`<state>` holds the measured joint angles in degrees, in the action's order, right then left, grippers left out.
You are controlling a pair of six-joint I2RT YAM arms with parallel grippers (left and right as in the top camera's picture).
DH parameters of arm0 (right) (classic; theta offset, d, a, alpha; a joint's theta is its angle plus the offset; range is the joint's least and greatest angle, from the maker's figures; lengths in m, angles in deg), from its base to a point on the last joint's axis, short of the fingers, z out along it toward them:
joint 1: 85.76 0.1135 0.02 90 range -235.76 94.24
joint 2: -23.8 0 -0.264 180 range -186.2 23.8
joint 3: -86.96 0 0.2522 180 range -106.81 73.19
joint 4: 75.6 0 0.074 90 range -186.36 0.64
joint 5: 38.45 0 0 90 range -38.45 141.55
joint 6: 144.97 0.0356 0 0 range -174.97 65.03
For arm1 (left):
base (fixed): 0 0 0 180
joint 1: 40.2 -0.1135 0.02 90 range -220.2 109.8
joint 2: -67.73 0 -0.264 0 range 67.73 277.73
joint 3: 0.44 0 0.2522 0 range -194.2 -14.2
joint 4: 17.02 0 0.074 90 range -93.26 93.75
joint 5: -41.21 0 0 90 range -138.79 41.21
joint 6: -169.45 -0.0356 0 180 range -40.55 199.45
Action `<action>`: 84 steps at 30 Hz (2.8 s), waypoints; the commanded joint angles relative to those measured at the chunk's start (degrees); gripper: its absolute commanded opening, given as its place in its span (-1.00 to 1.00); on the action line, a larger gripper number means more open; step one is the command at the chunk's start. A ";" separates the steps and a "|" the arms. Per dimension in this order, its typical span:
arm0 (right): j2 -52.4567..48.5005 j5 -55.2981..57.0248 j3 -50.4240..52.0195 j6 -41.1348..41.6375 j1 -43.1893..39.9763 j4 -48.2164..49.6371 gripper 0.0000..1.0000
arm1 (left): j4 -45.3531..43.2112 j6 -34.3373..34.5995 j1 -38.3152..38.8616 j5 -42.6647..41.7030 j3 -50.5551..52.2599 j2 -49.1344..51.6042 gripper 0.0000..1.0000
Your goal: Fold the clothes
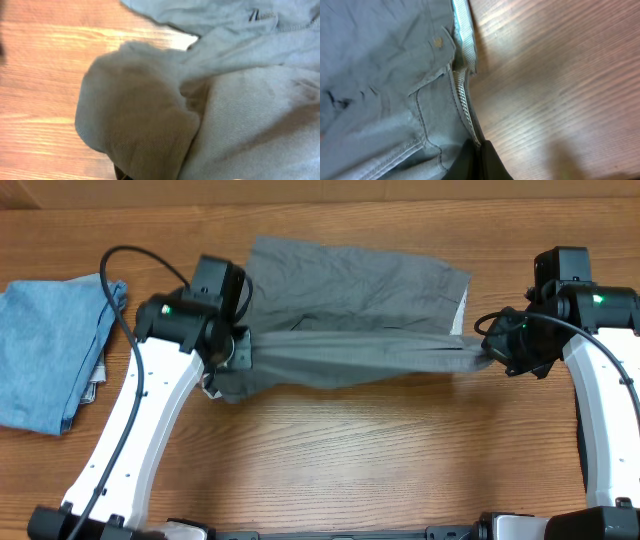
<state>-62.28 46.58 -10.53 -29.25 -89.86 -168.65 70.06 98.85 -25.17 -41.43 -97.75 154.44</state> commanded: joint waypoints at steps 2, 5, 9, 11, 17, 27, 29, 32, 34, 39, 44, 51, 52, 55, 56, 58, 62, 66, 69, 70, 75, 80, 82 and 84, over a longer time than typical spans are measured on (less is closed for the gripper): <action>-1.27 3.61 -1.95 1.66 -0.81 3.48 -0.93 | -2.86 -3.19 -0.39 6.91 -7.85 5.84 -0.92; -3.54 3.61 -2.69 2.75 -0.81 7.58 -0.93 | -5.90 -4.22 -0.39 9.62 -10.38 7.37 -0.92; -4.28 3.63 -2.71 3.32 -0.81 11.96 -0.93 | -10.51 -4.87 -0.44 12.66 -12.04 7.48 -0.92; -4.50 3.65 -2.71 3.32 -0.81 14.51 -0.93 | -13.92 -4.87 -0.42 12.68 -12.04 7.69 -0.92; -8.31 3.85 -2.71 3.28 -0.81 19.82 -0.92 | -19.10 -6.23 -0.44 12.55 -12.04 12.41 -0.85; -18.82 4.07 -2.45 3.23 -0.79 31.34 -0.92 | -29.55 -9.86 -0.50 15.76 -12.04 22.49 -0.78; -19.56 4.04 -2.43 3.26 -0.79 34.12 -0.92 | -32.11 -10.08 -0.76 15.74 -12.04 22.67 -0.77; -19.82 4.04 -2.36 3.28 -0.79 36.70 -0.92 | -34.03 -10.25 -0.87 15.74 -12.02 22.69 -0.70; -19.91 4.04 -2.01 3.28 -0.74 37.44 -0.92 | -35.28 -10.23 -0.87 15.74 -11.85 22.69 -0.66; -21.79 4.00 -2.01 3.28 -0.55 40.06 -0.91 | -38.93 -10.93 -0.98 15.74 -11.74 24.87 -0.64; -26.77 3.98 -2.01 3.26 0.07 43.12 -0.90 | -40.37 -11.72 -1.31 16.68 -11.74 32.20 -0.57; -30.75 3.82 -2.01 3.26 0.66 48.11 -0.67 | -44.96 -11.96 -1.64 19.85 -11.76 34.03 -0.28; -30.75 3.82 -2.01 3.23 0.66 48.46 -0.56 | -45.38 -12.00 -1.64 19.87 -11.76 34.03 -0.03; -30.71 -2.84 -2.19 -2.80 0.66 53.40 0.43 | -46.77 -13.68 -1.60 19.85 -12.59 34.03 1.00; -30.71 -4.66 -2.19 -3.72 0.66 55.12 0.61 | -46.64 -13.66 -1.62 19.82 -13.16 34.03 1.00; -30.60 -7.32 -2.23 -4.96 0.66 59.17 1.00 | -45.18 -14.75 -1.60 19.87 -16.06 33.81 1.00; -26.38 -12.44 -2.67 -14.60 0.59 59.25 1.00 | -34.14 -12.68 -1.51 11.39 -25.42 32.74 1.00; -22.82 -22.27 -2.67 -25.62 0.59 55.52 1.00 | -28.30 -8.09 -2.21 3.54 -25.49 32.98 1.00; -23.30 -26.88 -2.49 -31.39 0.66 49.53 0.71 | -24.72 -6.88 -2.97 -3.06 -24.50 32.98 0.89; -23.89 -26.86 -2.49 -32.26 0.72 48.41 0.43 | -24.44 -6.88 -2.99 -4.44 -24.50 32.98 0.83; -26.03 -22.97 -2.49 -36.68 0.76 54.53 0.38 | -24.09 -6.97 -3.02 -11.85 -24.48 35.74 0.80; -25.99 -21.44 -3.39 -32.65 0.76 62.12 0.89 | -24.26 -6.97 -3.02 -11.85 -24.48 40.52 0.84; -25.79 -21.35 -3.80 -31.47 0.76 62.62 1.00 | -24.24 -7.19 -3.02 -11.80 -24.48 41.57 0.89; -25.79 -19.39 -3.80 -31.39 0.76 64.70 1.00 | -24.50 -7.19 -3.02 -11.82 -24.48 42.27 0.90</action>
<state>-88.27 25.12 -12.36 -62.01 -89.09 -105.88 45.87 91.33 -27.93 -52.30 -122.43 195.93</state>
